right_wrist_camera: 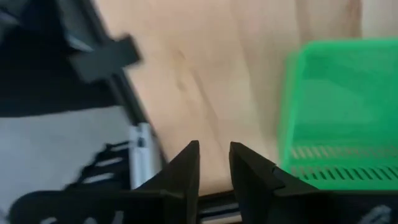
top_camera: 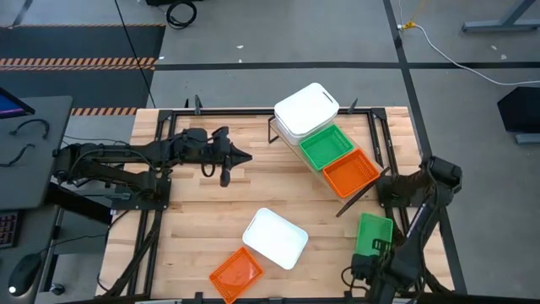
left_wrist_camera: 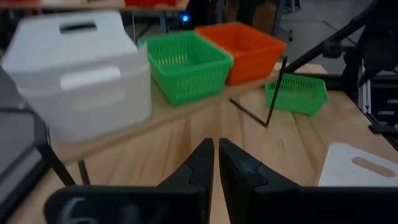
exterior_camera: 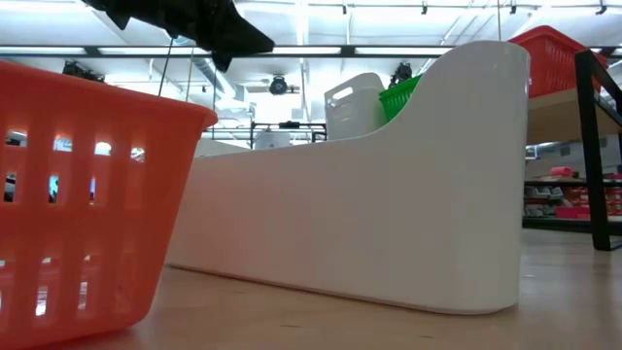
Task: Stack baskets on shelf by color
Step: Stack the green bin on top of the green bin on the shelf
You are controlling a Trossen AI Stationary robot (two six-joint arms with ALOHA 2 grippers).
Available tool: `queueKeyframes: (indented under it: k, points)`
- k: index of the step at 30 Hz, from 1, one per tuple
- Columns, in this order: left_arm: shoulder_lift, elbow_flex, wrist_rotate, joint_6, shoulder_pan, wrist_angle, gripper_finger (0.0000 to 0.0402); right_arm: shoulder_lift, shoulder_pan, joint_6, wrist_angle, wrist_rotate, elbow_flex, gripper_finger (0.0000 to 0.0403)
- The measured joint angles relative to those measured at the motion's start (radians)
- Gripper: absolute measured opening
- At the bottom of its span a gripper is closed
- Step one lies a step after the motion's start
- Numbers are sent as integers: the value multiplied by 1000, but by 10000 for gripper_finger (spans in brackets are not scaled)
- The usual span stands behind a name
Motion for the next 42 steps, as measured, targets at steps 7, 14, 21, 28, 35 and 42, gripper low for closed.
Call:
queueKeyframes:
  k: [7, 14, 21, 28, 35, 42]
  points:
    - [0, 0, -1, -36, -28, -49, 37, 19, 38, 4, -159, 91, 0, 149]
    - [0, 0, 0, -34, -78, -49, 32, 18, 71, 7, -187, 198, 0, 195]
    - [0, 0, -1, -34, -85, -61, 26, 18, 84, 50, -183, 210, 0, 195]
    - [0, 0, -1, -32, -84, -72, 33, 18, 84, 91, -166, 200, -17, 194]
    - [0, 0, -1, -11, -81, -71, 25, 19, 83, 108, -1, 173, -135, 194]
    - [0, 0, -1, -8, -81, -70, 28, 19, 46, 60, 187, 225, -180, 190]
